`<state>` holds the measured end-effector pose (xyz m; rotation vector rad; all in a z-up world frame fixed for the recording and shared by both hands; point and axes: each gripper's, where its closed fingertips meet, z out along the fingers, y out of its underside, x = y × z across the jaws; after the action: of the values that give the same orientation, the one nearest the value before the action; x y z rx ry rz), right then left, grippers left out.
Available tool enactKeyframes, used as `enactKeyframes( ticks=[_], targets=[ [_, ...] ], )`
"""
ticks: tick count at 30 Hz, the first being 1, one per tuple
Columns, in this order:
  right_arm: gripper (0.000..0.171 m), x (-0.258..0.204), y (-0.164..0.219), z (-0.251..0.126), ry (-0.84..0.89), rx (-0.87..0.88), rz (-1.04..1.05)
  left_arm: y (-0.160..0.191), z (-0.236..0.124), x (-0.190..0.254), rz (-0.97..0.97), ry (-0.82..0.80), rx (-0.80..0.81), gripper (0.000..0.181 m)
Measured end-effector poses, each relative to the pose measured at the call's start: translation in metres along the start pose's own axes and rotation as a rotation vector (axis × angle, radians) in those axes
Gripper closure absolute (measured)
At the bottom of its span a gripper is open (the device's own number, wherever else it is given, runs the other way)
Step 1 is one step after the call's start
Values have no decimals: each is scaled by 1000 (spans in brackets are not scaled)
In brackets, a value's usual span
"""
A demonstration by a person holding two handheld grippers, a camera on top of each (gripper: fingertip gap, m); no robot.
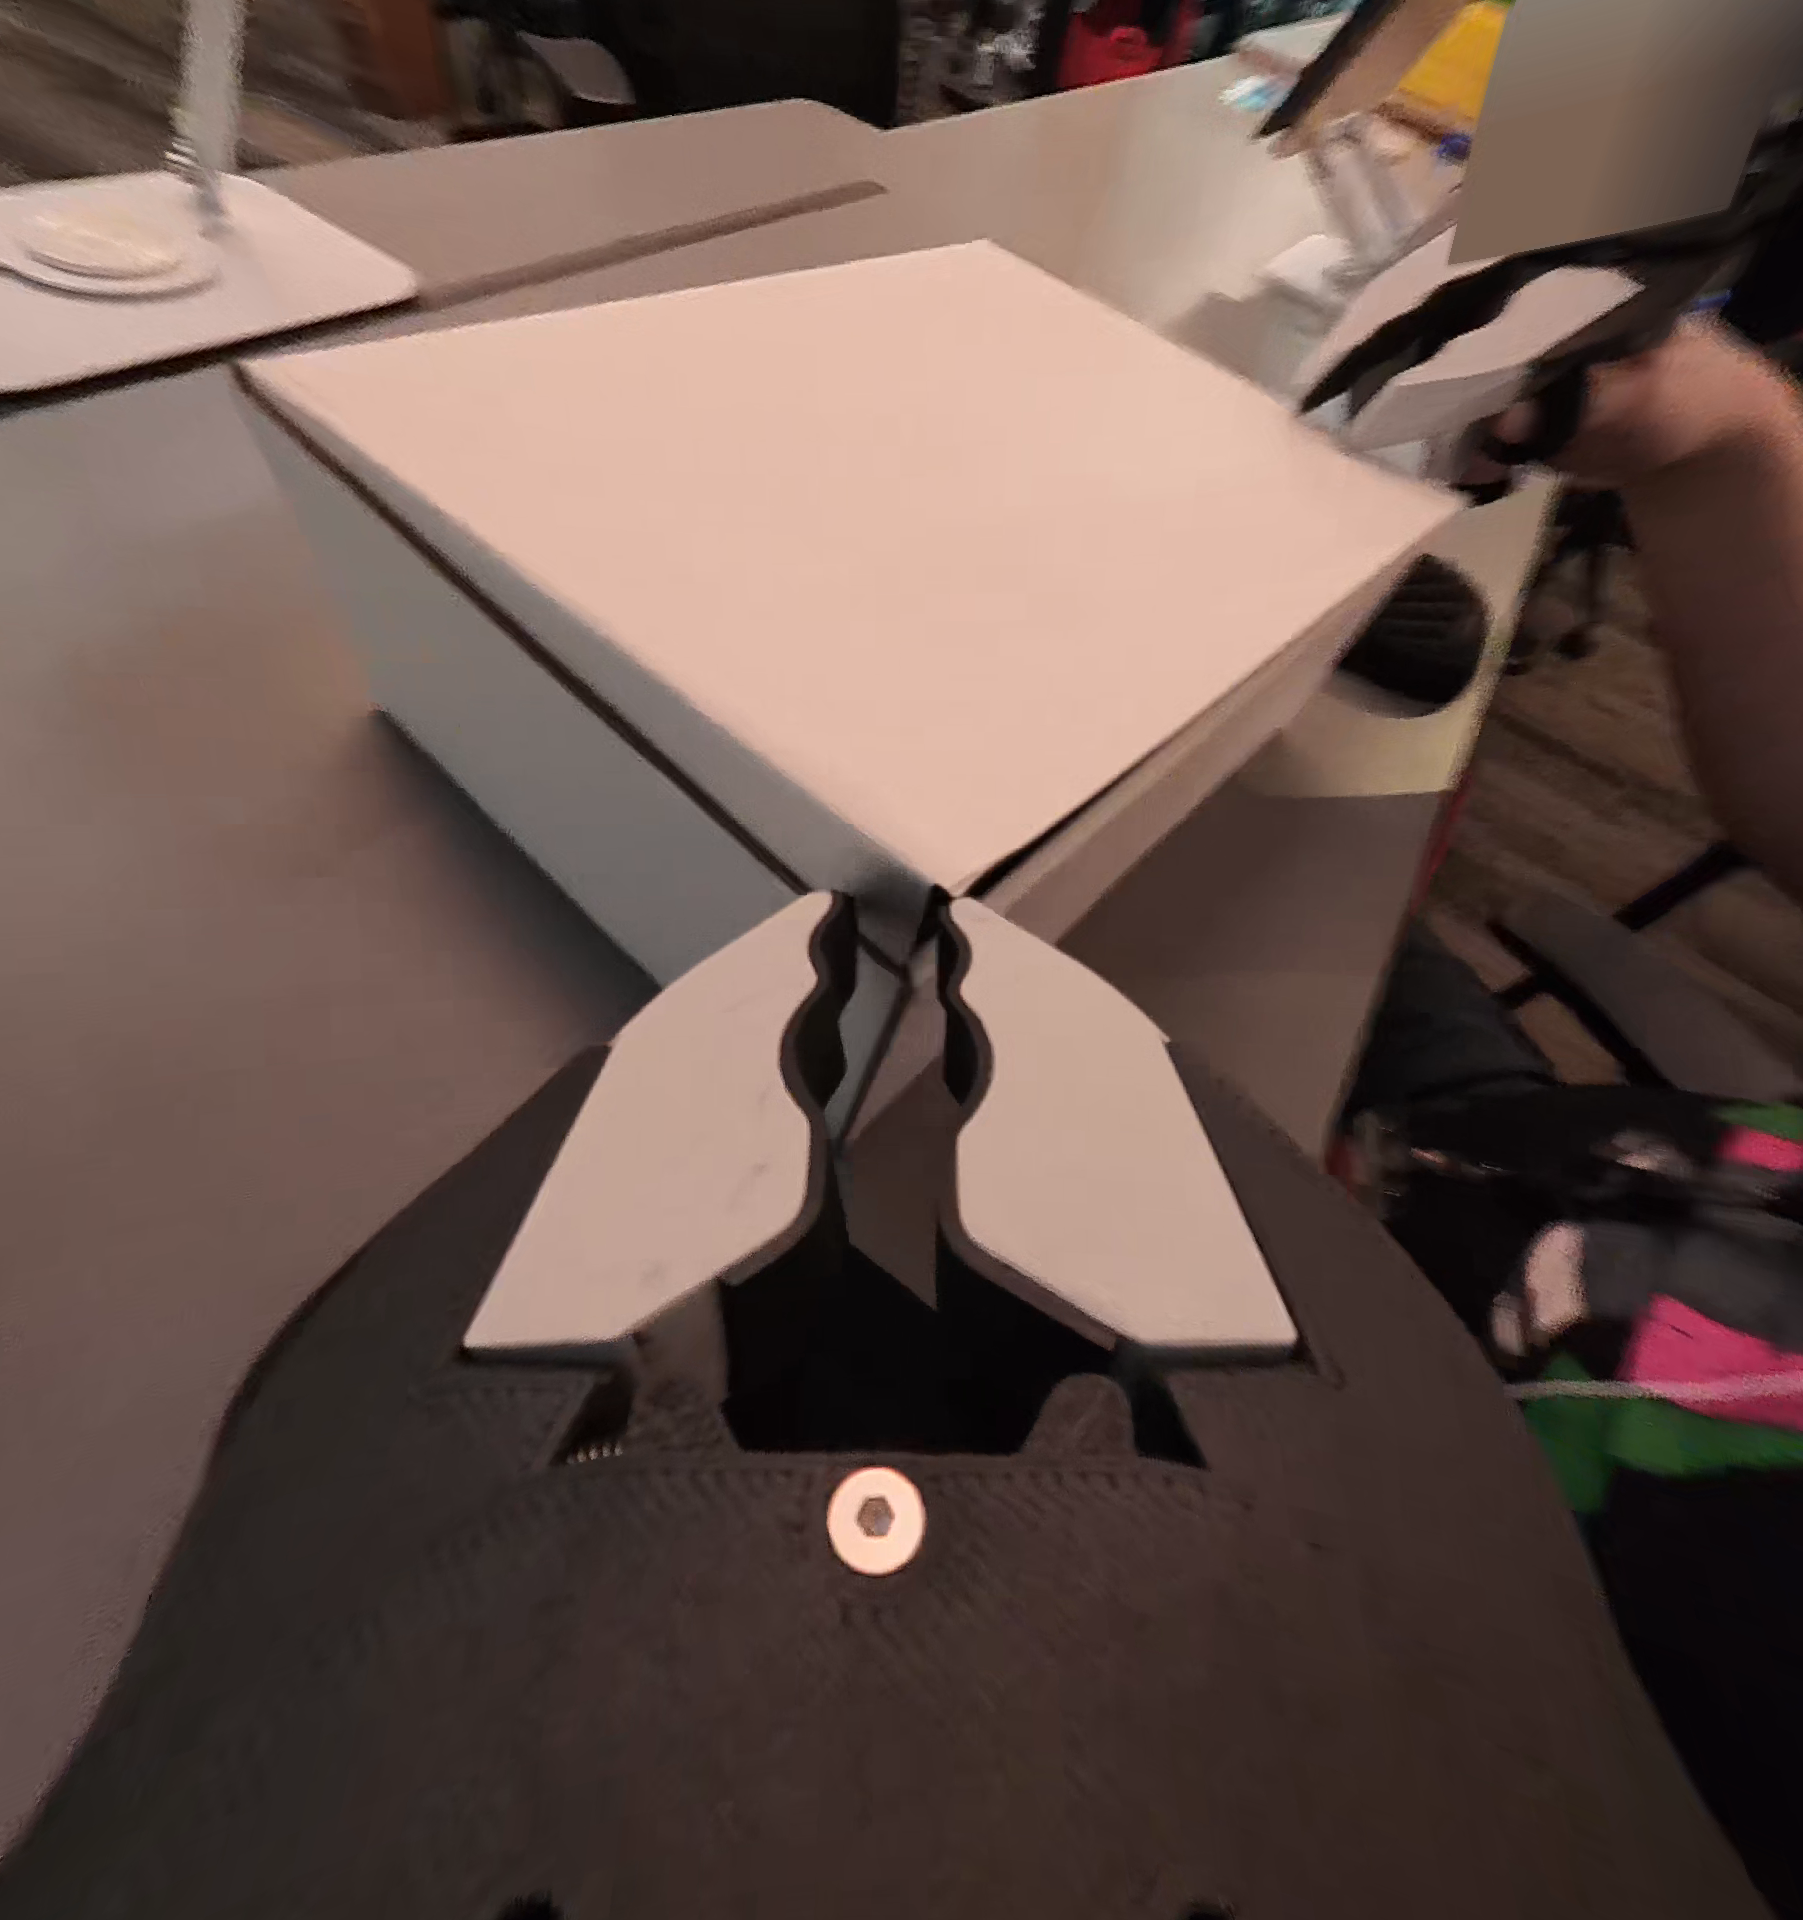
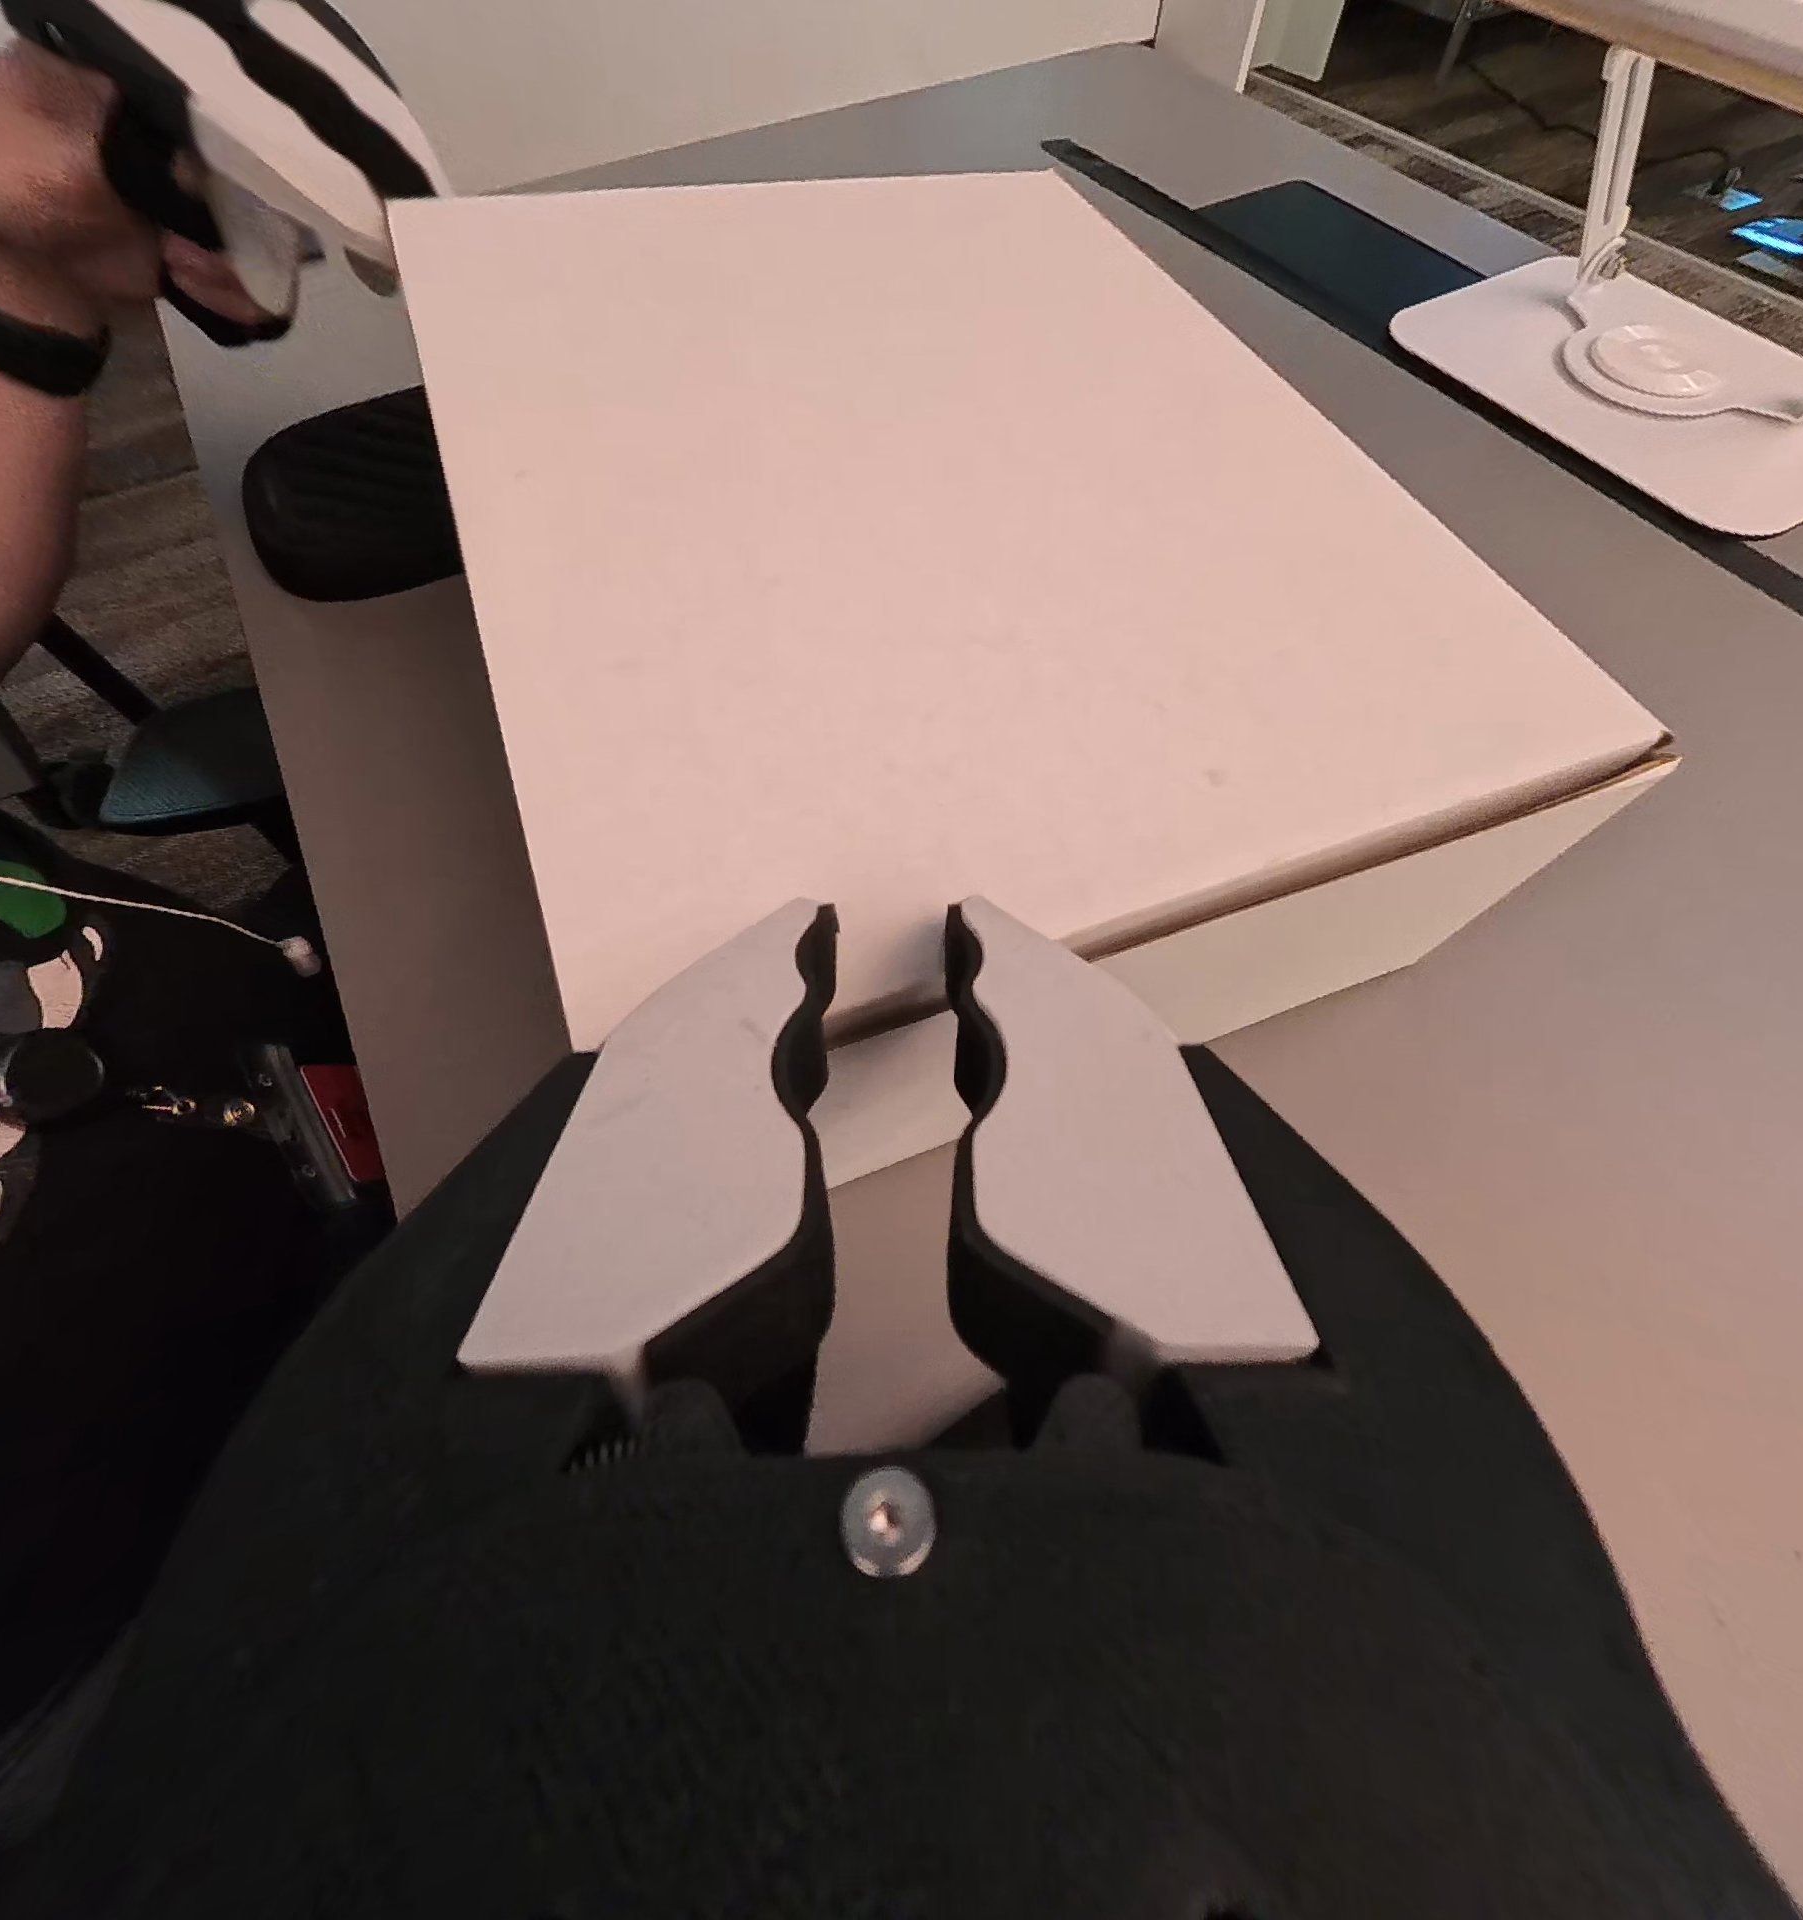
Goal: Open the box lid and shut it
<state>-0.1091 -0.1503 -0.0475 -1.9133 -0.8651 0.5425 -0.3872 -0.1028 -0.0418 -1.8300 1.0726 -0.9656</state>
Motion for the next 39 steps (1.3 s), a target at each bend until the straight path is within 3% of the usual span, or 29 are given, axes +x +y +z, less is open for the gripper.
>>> enactKeyframes(
  ticks=[1, 3, 5, 8, 11, 21, 24, 28, 31, 34, 37, 39],
  targets=[
    [151, 0, 0, 0, 1, 0, -1, -6, -9, 3, -56, 67, 37, 158],
    [152, -1, 0, 0, -2, 2, 0, -30, -30, -1, -190, 159, 170, 148],
    [152, -1, 0, 0, -4, 5, 7, -46, -39, -18, -289, 141, 248, 139],
    [152, -1, 0, 0, -3, 0, 9, -33, -14, -22, -334, 111, 107, 118],
    [152, -1, 0, 0, 8, -9, -2, -14, 13, -20, -331, 98, -33, 110],
    [157, -4, 5, 3, 10, -13, -6, 12, 29, -31, -353, 85, -112, 108],
    [170, -10, 5, 3, 6, 14, -26, 14, 32, -28, -442, 184, -74, 109],
    [170, -10, 3, 2, 62, 36, -69, 12, 33, -23, -493, 275, -17, 119],
    [158, -7, 4, -2, 106, 96, -16, 8, 31, -24, -448, 242, 9, 124],
    [127, 9, 7, -15, 231, 211, 193, 7, 28, -23, -435, 225, 22, 129],
    [118, 2, 12, -17, 156, 345, 466, 7, 28, -23, -443, 232, 32, 130],
    [121, -7, 19, -11, 94, 353, 552, 7, 28, -23, -447, 240, 36, 131]
  ],
)
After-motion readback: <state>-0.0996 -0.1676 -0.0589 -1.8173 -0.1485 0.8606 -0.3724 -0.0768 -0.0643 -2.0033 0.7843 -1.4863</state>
